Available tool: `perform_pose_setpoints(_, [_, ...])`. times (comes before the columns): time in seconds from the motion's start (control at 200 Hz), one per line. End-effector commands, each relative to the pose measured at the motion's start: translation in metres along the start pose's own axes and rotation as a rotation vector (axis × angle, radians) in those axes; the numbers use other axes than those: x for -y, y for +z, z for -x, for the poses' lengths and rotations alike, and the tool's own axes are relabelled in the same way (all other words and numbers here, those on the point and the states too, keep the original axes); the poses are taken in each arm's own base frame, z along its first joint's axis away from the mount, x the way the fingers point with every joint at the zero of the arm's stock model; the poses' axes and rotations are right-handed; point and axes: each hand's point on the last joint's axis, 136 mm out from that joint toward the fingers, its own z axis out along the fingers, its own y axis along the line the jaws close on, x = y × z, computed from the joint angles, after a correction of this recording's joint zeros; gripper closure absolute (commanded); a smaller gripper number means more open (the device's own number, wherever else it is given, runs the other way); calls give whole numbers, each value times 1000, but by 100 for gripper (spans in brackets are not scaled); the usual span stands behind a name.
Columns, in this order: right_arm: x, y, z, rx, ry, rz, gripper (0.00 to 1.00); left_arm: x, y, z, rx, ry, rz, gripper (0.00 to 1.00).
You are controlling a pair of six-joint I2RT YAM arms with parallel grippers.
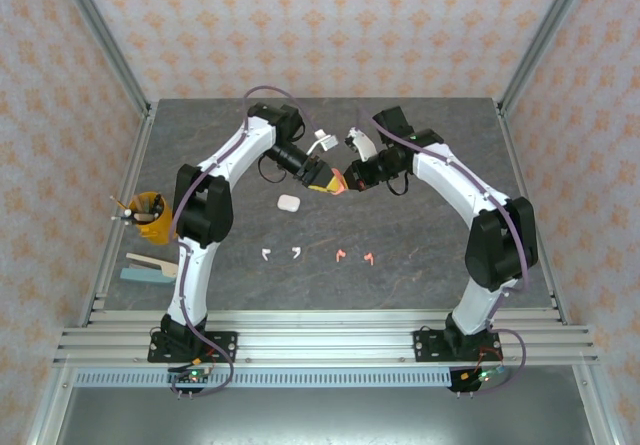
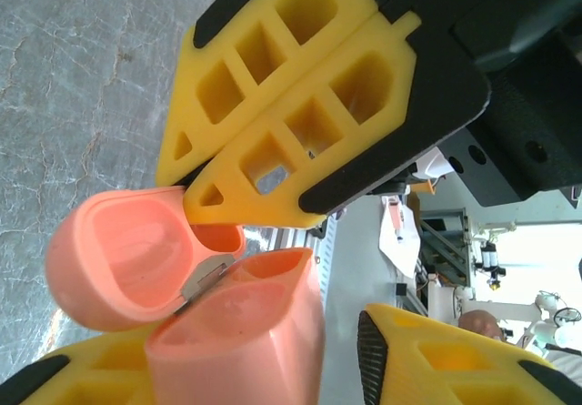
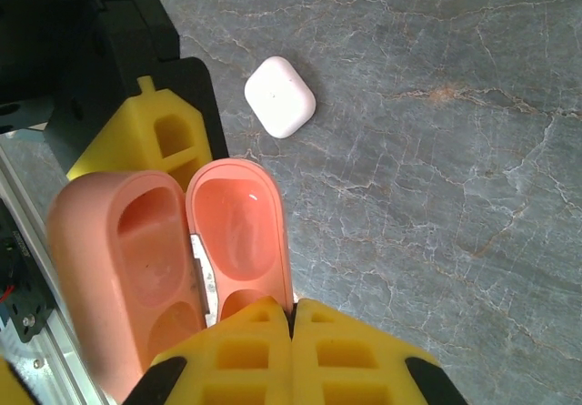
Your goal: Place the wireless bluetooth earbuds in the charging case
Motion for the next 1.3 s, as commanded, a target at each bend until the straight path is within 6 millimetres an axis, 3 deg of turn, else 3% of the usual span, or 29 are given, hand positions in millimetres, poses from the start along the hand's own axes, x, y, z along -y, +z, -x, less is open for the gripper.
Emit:
perform_pose_setpoints(0.0, [-3,-5,7,13,-27,-8,100,7,-2,2,8,4,-31,59])
perform_pose_setpoints(0.43, [-6,-13,13,41,-34,-22,100,0,0,4,9,-13,-39,75])
perform_pose_setpoints(0.616, [-8,-20,18,69,-41,-34,100,-1,-2,4,16,-15,-41,62])
perform_pose_setpoints(0.766, [-10,-22,18,72,-43,-31,100,-2,-5,7,28,-13,-35,59])
perform_pose_setpoints(1.291, [-10,-22,12,50,-51,-31,100,-1,-14,14,51,-10,-26,59])
